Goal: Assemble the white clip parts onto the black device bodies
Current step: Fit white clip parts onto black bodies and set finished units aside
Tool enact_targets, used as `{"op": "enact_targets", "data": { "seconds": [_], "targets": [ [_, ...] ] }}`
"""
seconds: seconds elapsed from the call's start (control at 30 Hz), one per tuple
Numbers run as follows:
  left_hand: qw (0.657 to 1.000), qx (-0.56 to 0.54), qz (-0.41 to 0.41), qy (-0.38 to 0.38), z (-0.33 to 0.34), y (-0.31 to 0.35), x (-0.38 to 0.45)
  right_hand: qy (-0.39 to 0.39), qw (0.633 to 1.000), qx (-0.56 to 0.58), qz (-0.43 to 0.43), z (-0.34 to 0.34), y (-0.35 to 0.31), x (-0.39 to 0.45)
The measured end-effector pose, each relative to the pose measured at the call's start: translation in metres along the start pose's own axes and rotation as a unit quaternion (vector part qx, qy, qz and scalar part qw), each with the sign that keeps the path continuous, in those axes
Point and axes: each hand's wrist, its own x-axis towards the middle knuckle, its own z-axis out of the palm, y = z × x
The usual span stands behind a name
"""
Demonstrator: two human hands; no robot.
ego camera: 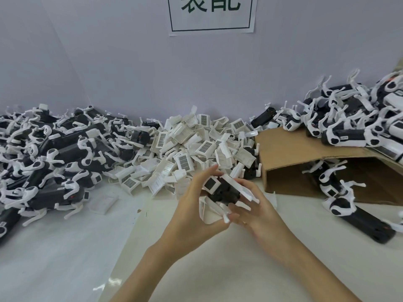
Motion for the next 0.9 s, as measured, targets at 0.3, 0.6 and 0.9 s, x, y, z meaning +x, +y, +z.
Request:
{"op": "enact_targets", "data": {
  "seconds": [0.3,0.6,0.9],
  "targets": [
    [0.946,-0.117,-0.262,0.149,0.003,0.007,0.011,0.031,0.996,-0.079,-0.028,0.007,-0.007,-0.002],
    [0.983,0.16,-0.086,0.011,-0.014,-0.008,0.002,0.071,0.986,0.029,0.151,0.015,-0.022,-0.006],
    [0.998,0.044,0.013,-0.032,-0.015,-0.001,0.005,-0.03,0.953,-0.055,0.296,-0.003,-0.024,-0.005]
  ]
}}
